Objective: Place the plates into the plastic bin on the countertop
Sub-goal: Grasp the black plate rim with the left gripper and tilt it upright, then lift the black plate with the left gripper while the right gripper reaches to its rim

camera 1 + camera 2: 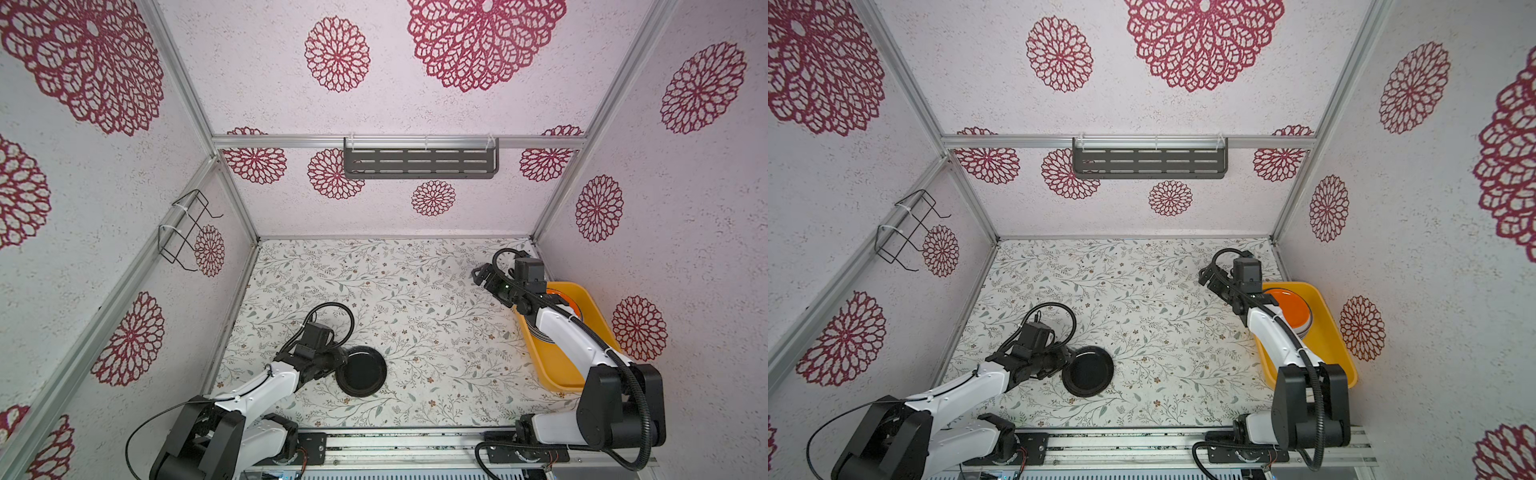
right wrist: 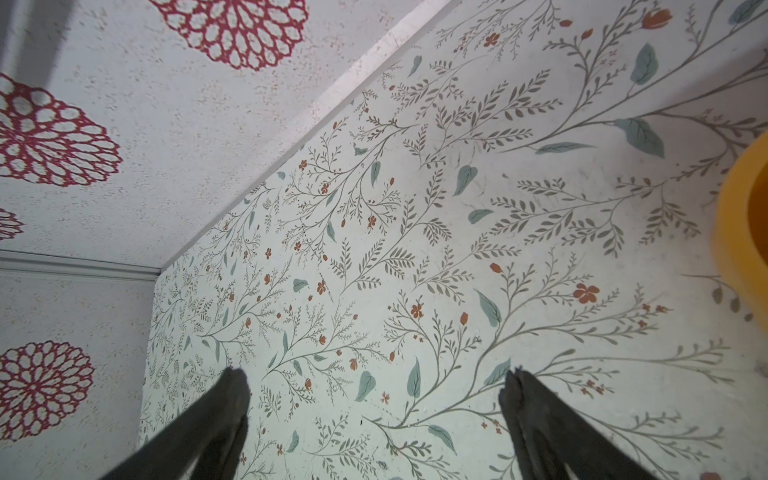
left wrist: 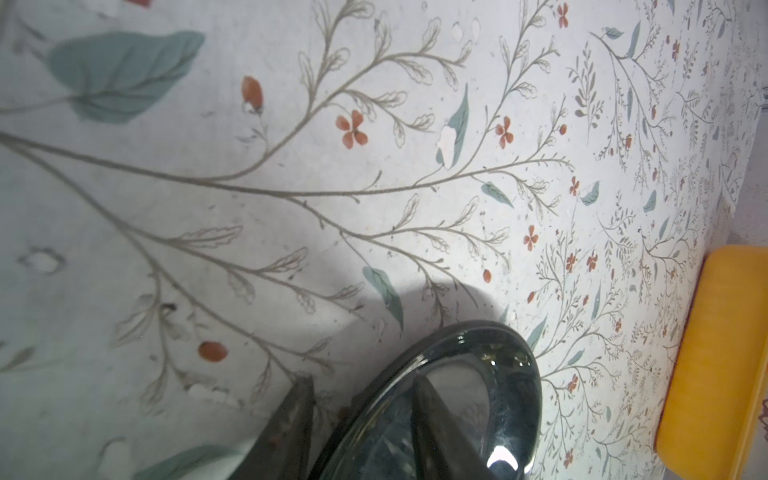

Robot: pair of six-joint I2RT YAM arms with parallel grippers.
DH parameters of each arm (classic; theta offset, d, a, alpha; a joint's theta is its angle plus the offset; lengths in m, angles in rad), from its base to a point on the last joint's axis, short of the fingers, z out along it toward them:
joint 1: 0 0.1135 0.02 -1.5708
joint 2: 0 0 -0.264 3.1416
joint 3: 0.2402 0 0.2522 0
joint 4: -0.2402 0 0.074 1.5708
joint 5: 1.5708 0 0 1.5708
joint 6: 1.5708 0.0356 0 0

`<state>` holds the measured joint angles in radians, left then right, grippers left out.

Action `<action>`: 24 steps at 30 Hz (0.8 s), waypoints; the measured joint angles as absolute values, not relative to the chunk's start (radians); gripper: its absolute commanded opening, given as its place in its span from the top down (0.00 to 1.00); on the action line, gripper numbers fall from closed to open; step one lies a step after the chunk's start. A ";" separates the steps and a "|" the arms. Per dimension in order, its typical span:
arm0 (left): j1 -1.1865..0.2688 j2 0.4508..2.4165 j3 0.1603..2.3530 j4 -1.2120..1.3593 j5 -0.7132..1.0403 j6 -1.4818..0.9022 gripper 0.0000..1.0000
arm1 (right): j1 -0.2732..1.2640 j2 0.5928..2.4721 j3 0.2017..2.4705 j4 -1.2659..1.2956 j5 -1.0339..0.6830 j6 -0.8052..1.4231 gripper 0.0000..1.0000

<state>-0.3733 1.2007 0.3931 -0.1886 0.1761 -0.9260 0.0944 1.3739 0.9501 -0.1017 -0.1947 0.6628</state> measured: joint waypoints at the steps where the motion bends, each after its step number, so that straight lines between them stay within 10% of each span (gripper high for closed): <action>1: -0.373 1.212 0.398 -0.181 0.183 -0.923 0.55 | 0.094 1.374 0.952 -0.107 -0.194 0.661 0.01; 24: -0.382 0.973 0.347 -0.441 0.236 -0.880 0.35 | 0.224 1.425 0.973 -0.184 -0.266 0.630 0.01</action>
